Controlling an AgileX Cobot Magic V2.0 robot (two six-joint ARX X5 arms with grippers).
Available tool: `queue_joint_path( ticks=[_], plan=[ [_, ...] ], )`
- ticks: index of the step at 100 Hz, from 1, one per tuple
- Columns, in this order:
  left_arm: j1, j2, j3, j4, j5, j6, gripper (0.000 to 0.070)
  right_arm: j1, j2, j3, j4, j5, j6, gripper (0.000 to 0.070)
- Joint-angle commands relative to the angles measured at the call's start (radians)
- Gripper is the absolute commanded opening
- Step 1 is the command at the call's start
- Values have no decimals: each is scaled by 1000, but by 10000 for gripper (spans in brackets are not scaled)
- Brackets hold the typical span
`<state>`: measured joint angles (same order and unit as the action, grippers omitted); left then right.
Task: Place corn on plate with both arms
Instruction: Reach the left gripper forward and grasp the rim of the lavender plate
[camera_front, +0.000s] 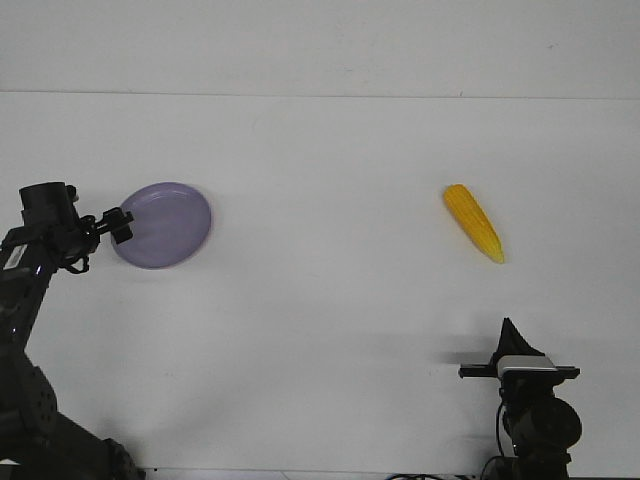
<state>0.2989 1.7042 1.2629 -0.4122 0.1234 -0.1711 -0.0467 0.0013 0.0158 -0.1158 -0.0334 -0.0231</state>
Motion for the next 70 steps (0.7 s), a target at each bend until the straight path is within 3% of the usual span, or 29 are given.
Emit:
queue_joint_path(
  ticks=[1, 11, 27, 40, 47, 70],
  plan=[
    [2, 42, 31, -5, 6, 14, 460, -1, 0, -3, 11, 0, 0, 2],
    [-2, 80, 34, 18, 8, 14, 440, -1, 0, -3, 11, 0, 0, 2],
    [-20, 108, 34, 31, 8, 20, 345, -1, 0, -3, 11, 0, 0, 2],
    [-35, 110, 34, 33, 4, 33, 90, -1, 0, -3, 11, 0, 0, 2],
    [-39, 111, 34, 32, 2, 32, 10, -1, 0, -3, 11, 0, 0, 2],
    [-39, 110, 34, 29, 8, 50, 8, -1, 0, -3, 11, 0, 0, 2]
  ],
)
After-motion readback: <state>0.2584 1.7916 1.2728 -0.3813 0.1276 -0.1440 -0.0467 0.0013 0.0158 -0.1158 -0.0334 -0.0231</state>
